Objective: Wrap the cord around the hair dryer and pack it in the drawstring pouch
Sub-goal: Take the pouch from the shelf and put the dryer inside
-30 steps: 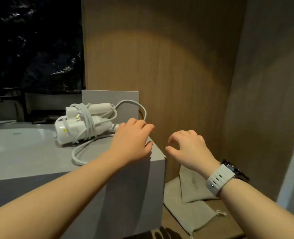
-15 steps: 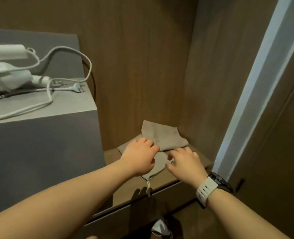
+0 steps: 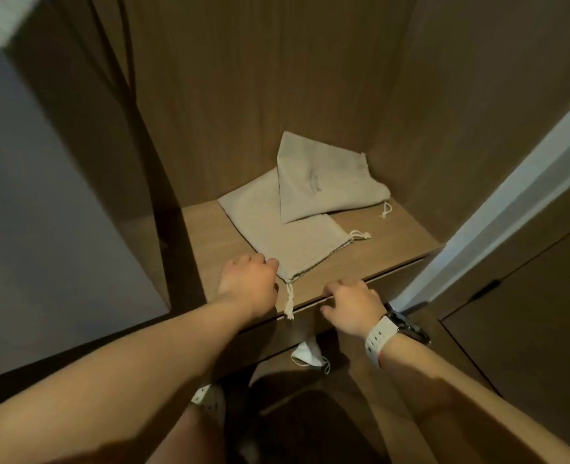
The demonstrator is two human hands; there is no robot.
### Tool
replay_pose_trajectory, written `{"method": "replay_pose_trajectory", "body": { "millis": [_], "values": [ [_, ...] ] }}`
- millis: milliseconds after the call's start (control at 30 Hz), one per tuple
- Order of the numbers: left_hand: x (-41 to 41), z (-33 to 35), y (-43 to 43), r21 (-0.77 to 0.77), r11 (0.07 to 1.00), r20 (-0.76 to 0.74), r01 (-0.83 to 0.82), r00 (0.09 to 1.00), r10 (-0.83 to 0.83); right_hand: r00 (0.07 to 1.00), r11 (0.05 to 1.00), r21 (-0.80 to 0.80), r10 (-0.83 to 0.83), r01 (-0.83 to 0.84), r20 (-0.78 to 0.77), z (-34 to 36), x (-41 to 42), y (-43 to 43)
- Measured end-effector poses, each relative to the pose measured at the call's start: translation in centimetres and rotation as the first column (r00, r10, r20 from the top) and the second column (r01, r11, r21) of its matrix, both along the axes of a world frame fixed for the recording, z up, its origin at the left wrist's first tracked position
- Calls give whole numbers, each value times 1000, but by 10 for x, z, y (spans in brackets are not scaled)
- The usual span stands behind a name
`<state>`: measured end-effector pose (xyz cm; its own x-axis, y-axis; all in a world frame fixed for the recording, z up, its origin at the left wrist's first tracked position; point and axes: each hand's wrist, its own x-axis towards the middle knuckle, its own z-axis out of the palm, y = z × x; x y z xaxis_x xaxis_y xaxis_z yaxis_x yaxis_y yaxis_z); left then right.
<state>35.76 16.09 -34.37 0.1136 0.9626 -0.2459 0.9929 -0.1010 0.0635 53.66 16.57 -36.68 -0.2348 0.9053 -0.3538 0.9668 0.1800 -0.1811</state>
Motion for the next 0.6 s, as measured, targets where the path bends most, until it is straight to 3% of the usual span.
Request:
{"method": "replay_pose_trajectory", "body": {
  "millis": [100, 333, 467, 600],
  "values": [
    [-2, -24, 4, -53, 998, -27, -44, 999, 43, 996, 998, 23, -58, 59, -66, -26, -16, 19],
    [-13, -52, 22, -150, 972, 70, -179, 979, 191, 992, 997, 50, -46, 52, -116, -72, -52, 53],
    [-13, -63, 26, -153, 962, 103, -225, 965, 242, 999, 977, 211, -43, 45, -13, -92, -55, 56],
    [-12, -67, 24, -150, 962, 115, -229, 962, 247, 992, 947, 313, -29, 66, -122, -96, -57, 54]
  ]
}}
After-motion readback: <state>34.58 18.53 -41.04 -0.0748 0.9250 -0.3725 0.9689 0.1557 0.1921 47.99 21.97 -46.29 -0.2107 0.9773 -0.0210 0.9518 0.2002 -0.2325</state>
